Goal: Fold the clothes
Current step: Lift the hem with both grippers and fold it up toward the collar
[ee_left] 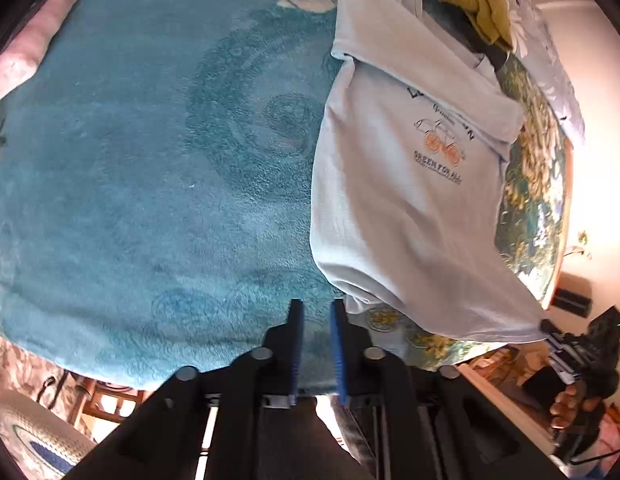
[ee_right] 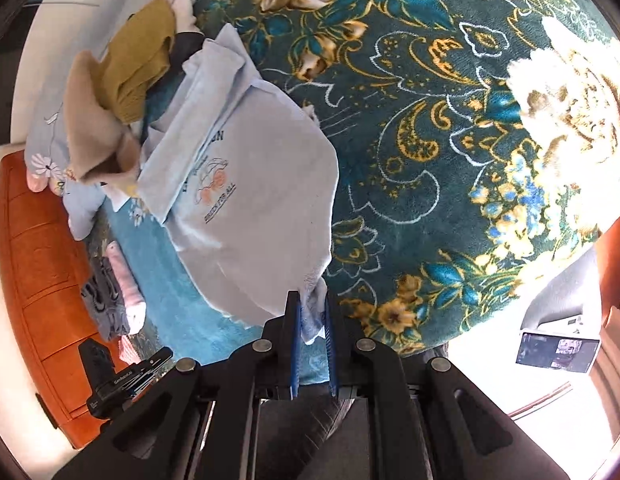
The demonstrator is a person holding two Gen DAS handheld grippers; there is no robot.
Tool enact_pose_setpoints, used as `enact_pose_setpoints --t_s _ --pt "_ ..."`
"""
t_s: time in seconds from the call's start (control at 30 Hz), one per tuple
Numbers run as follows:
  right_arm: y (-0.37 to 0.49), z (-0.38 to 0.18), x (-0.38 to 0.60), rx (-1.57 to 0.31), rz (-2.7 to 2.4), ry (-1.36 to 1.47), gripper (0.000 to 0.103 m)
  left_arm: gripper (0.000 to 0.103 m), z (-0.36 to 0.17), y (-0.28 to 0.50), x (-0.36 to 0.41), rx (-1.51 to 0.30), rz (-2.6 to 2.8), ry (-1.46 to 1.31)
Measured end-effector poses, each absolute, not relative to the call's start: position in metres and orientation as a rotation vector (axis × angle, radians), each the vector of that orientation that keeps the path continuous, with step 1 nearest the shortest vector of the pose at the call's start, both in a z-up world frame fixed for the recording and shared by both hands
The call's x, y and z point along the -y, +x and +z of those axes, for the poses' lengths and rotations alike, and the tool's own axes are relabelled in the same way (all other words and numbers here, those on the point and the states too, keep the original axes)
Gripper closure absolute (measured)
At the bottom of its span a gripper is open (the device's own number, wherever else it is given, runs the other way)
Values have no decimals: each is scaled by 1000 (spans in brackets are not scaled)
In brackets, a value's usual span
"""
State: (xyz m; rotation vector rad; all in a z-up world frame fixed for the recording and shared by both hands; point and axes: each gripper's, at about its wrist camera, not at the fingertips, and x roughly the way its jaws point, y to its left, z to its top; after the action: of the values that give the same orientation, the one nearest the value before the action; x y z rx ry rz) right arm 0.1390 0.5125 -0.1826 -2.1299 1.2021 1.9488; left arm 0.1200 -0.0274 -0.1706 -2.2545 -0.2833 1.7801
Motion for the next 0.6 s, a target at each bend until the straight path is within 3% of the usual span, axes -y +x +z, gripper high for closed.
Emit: enact_pose_setpoints --t_s 0.03,0.1,0.2,0.33,0.47,0.5,0.53,0.6 --pt "134 -183 -512 -1196 1952 -2133 92 62 -180 122 17 235 1760 -2251" --pt "126 -182 -512 -1175 1970 -2142 92 60 -198 128 -4 177 1692 -2240" --pt "115 -181 -512 -1156 1998 -2143 92 47 -217 143 -35 81 1568 -2224" --pt "110 -184 -515 -1191 2005 -2108 92 46 -241 155 -62 -113 1548 -2213" --pt "113 -186 -516 -1259 2013 -2038 92 49 -250 151 -74 -120 1574 -2239" --pt "115 -186 -516 -1276 2017 -2020 92 56 -249 149 -76 -121 1574 -2244" --pt "117 -186 -515 -1293 2021 -2003 92 75 -249 147 -78 -124 1576 -2254" --pt "122 -188 -513 -1321 2026 -1982 92 99 -246 143 -80 -130 1582 -2280"
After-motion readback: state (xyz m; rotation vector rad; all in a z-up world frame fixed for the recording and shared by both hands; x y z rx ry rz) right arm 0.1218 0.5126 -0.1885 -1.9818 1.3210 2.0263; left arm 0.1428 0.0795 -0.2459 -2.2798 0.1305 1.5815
